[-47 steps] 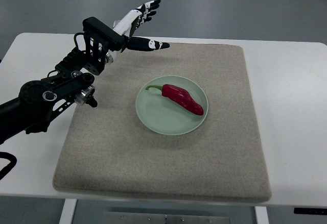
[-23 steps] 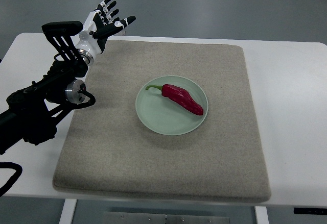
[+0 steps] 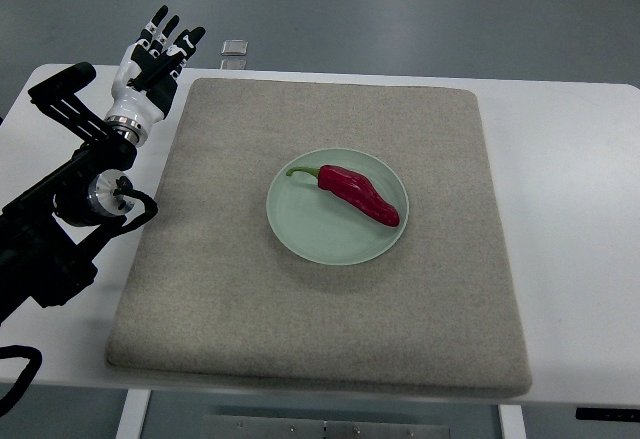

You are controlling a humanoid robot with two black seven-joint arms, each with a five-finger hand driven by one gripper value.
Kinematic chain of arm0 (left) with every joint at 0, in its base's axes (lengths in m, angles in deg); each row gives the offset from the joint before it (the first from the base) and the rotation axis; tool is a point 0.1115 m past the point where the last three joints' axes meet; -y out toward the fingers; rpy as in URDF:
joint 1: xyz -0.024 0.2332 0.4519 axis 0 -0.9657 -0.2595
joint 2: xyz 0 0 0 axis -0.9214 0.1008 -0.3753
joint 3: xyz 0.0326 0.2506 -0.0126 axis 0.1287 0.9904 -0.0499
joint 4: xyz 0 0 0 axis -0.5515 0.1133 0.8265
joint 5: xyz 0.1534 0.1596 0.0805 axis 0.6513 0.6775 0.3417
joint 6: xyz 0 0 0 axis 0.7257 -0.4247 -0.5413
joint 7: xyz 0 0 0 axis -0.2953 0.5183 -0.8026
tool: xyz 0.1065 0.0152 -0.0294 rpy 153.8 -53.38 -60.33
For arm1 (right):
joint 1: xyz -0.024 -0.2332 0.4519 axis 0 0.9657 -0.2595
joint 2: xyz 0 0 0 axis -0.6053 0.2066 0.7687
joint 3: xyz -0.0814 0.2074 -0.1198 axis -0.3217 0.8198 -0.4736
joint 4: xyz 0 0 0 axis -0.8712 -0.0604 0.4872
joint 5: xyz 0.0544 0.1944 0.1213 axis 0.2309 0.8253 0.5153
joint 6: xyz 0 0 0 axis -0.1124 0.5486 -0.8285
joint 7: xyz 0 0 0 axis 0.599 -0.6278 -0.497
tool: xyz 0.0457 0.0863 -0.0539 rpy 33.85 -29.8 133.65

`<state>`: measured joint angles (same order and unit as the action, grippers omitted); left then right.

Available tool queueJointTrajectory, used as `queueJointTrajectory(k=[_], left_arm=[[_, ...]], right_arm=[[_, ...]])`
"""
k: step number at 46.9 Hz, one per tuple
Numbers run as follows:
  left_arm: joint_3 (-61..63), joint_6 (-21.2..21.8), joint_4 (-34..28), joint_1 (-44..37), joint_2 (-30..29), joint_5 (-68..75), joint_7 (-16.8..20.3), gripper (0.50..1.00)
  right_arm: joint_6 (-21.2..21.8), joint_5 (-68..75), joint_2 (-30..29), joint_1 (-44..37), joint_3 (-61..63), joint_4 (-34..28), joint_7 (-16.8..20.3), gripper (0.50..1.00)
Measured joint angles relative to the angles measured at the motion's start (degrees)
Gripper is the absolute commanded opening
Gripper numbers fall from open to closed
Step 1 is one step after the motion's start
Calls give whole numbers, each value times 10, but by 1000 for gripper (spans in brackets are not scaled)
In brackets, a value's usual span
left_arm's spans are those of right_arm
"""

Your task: Place red pepper on plate with left hand

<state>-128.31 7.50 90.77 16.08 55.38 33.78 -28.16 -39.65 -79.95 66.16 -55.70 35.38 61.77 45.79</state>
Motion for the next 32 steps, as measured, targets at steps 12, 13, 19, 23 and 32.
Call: queueJointTrajectory(k=[12, 13, 19, 23, 32], left_arm=[[0, -14, -36, 0, 1, -22, 0, 999], [0, -15, -38, 0, 1, -23, 0, 999], [0, -15, -41, 1, 7, -24, 0, 999], [0, -14, -41, 1, 8, -24, 0, 999], [0, -14, -42, 0, 8, -24, 1, 999]], right_arm=[[0, 0, 0, 0, 0, 0, 0, 932], [0, 0, 0, 0, 0, 0, 0, 932], [0, 0, 0, 0, 0, 0, 0, 932], [0, 0, 0, 0, 0, 0, 0, 932], [6, -3, 0, 0, 0, -2, 0, 932]])
